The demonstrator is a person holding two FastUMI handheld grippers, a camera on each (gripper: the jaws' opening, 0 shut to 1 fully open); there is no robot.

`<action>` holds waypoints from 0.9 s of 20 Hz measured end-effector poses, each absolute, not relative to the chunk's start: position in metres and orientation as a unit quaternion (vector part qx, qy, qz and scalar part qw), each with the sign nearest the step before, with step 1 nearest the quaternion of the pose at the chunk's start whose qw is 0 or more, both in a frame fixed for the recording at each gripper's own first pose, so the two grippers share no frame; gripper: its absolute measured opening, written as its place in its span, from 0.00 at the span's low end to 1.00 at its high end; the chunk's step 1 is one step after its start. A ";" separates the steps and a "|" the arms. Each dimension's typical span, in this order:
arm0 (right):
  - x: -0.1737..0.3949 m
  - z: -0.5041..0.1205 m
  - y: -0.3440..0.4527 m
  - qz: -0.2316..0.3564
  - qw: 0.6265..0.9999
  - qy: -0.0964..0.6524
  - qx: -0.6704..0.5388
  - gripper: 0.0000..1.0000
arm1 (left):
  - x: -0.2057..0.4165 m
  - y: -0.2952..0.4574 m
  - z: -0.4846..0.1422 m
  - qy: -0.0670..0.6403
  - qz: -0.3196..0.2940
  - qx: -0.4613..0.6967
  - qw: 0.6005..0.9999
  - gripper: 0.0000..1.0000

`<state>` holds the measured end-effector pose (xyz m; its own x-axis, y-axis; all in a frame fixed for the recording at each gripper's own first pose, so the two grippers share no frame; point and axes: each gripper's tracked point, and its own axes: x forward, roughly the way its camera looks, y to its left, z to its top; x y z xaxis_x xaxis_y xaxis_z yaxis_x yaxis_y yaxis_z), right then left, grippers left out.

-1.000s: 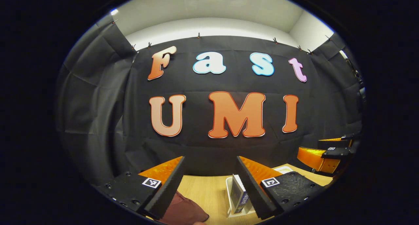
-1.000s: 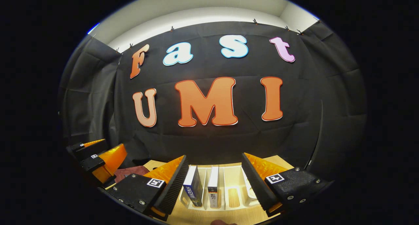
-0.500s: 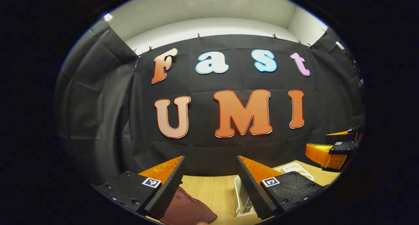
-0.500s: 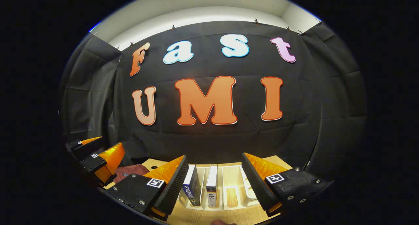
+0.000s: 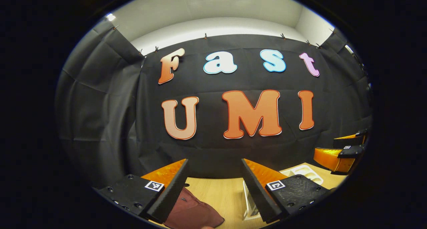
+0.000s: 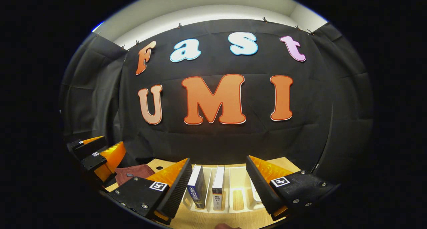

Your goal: Open the schoolbag, grab two books from the bookshelf and put them into the schoolbag.

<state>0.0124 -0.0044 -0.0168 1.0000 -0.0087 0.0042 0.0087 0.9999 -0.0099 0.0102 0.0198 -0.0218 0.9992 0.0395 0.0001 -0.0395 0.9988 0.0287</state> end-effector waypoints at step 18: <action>0.052 -0.069 -0.047 -0.025 0.998 0.050 -0.012 0.97 | 0.011 0.032 -0.227 0.192 -0.004 0.192 0.962 0.96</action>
<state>0.0522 -0.0471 -0.0689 0.9937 -0.0518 -0.0994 0.0494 0.9984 -0.0267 0.0106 0.0323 -0.2272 0.9262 0.0652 -0.3713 0.0823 0.9262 0.3679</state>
